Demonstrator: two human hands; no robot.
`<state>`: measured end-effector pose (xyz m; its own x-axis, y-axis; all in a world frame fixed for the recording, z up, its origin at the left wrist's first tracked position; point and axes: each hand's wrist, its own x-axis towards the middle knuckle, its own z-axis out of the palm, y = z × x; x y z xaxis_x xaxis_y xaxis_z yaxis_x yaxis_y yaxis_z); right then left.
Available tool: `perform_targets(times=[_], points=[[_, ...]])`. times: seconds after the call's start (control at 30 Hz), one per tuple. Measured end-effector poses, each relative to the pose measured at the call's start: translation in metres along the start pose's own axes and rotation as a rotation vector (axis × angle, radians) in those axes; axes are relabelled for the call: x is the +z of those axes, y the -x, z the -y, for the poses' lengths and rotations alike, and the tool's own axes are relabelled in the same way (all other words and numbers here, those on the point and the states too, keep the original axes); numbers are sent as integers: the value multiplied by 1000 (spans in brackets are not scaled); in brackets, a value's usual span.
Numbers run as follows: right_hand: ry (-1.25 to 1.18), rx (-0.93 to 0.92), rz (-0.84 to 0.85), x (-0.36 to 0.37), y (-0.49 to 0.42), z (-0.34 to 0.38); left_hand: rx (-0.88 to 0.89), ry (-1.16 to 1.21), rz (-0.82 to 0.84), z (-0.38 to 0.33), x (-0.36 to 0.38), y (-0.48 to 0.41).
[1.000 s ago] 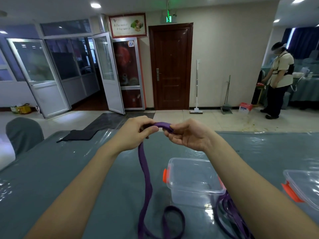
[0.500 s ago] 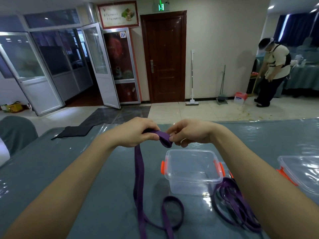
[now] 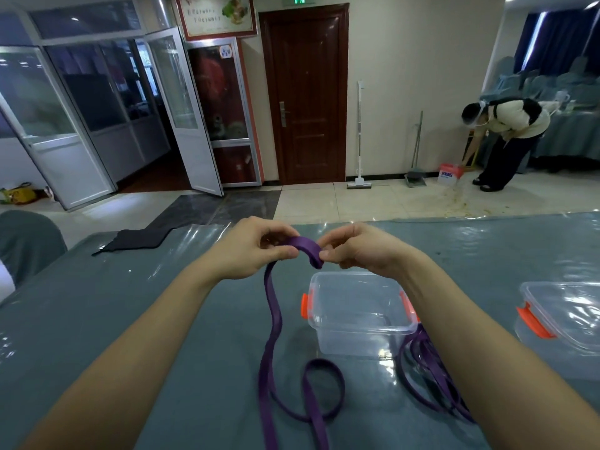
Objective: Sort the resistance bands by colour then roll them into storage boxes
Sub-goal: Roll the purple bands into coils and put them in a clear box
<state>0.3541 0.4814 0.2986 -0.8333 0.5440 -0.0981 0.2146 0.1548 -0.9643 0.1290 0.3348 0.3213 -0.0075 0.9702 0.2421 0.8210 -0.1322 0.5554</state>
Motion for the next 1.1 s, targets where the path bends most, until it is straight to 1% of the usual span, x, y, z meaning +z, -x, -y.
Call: perform_targets(times=[0.07, 0.1, 0.2, 0.27, 0.33, 0.43, 0.63, 0.73, 0.87, 1.0, 1.1], points=[[247, -26, -128, 4, 2, 4, 12, -95, 1, -3, 5, 1], [320, -41, -149, 6, 4, 6, 20, -128, 2, -4, 7, 1], [491, -100, -119, 18, 12, 15, 36, -165, 15, -10, 6, 0], [545, -154, -131, 25, 14, 14, 53, -186, 41, -13, 3, -2], [582, -196, -190, 27, 15, 11, 64, -211, 72, -16, 1, -3], [580, -241, -204, 29, 18, 7, 62, -207, 97, -18, 0, -3], [599, -181, -139, 33, 27, 1, 43, -175, 148, -16, 6, 2], [502, -186, -152, 33, 29, -3, 44, -166, 136, -16, 8, 3], [86, -217, -210, 30, 33, -9, -2, -55, 24, -15, 11, 3], [-82, -255, -333, 37, 28, -21, -19, 78, -64, -16, 20, 4], [-286, -254, -378, 43, 23, -27, -49, 216, -83, -15, 27, 5]])
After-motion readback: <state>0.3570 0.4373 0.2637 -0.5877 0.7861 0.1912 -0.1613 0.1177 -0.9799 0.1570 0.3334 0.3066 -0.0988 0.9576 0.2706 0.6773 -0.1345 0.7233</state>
